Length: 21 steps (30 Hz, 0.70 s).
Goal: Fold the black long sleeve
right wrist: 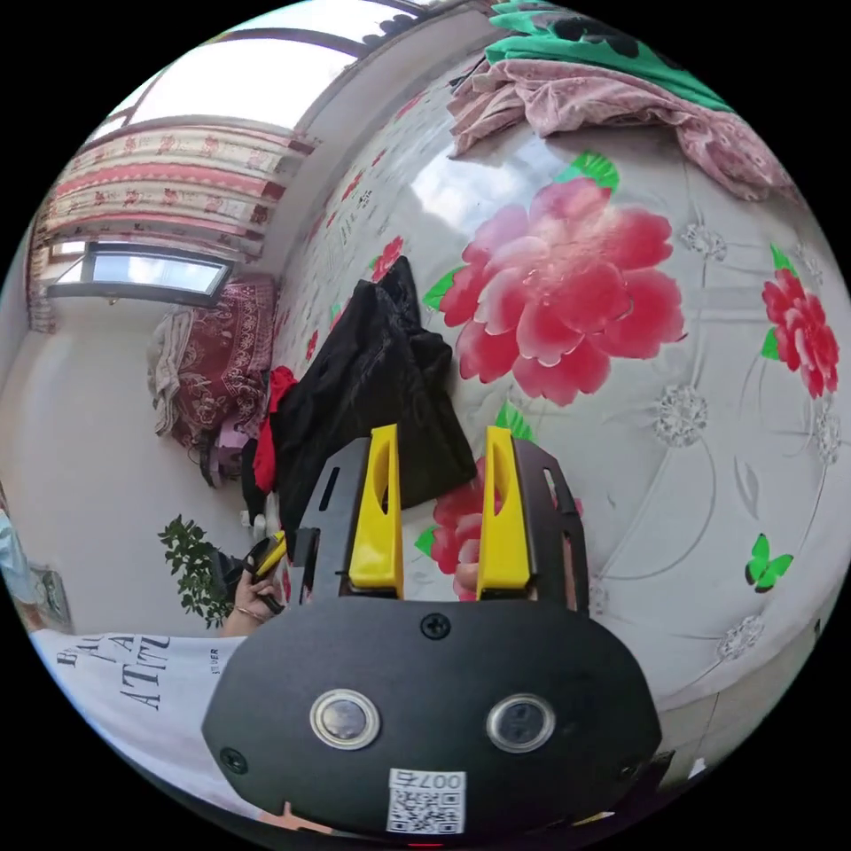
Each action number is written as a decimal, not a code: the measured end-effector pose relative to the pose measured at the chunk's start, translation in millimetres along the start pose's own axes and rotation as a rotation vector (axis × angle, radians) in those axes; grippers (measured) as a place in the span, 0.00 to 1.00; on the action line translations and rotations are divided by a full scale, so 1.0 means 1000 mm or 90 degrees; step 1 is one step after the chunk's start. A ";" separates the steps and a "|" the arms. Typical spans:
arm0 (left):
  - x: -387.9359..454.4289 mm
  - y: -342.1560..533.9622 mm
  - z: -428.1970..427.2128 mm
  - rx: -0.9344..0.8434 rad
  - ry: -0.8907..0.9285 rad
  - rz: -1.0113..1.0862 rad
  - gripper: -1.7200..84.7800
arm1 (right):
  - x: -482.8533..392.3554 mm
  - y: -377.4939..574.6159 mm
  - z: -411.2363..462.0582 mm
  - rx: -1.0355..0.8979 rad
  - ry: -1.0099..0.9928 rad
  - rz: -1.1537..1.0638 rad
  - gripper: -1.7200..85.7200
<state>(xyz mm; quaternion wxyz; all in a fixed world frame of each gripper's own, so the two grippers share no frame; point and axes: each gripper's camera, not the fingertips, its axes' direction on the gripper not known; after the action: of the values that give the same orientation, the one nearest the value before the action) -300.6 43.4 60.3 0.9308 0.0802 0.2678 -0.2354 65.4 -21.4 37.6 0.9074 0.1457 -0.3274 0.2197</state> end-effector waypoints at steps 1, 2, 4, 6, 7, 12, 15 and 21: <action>0.010 -0.005 0.010 -0.018 -0.039 0.008 0.10 | -0.005 -0.002 0.004 -0.003 0.022 -0.009 0.10; 0.017 -0.006 0.011 -0.015 -0.064 0.015 0.09 | -0.014 -0.006 0.009 -0.006 0.077 -0.015 0.09; 0.049 -0.014 0.026 -0.043 -0.177 0.085 0.06 | -0.025 -0.012 0.023 -0.080 0.107 -0.074 0.05; 0.070 -0.012 0.033 -0.060 -0.229 0.168 0.03 | -0.032 -0.010 0.014 -0.081 0.105 -0.110 0.03; 0.074 -0.011 0.034 -0.077 -0.230 0.187 0.02 | -0.032 -0.008 0.009 -0.080 0.102 -0.116 0.03; 0.063 0.017 0.014 -0.112 -0.167 0.190 0.01 | -0.035 0.032 -0.028 -0.115 0.144 -0.175 0.02; 0.056 0.057 0.012 -0.172 -0.134 0.198 0.02 | -0.033 0.061 -0.037 -0.160 0.196 -0.187 0.03; 0.052 0.095 -0.015 -0.136 -0.164 0.181 0.10 | -0.104 0.066 -0.039 -0.039 0.272 -0.353 0.06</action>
<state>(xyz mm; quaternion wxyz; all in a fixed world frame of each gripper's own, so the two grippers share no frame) -222.6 110.5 21.8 0.9844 -0.0125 0.1562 -0.0805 -17.8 19.6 -52.2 0.9845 0.1527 -0.0842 -0.0195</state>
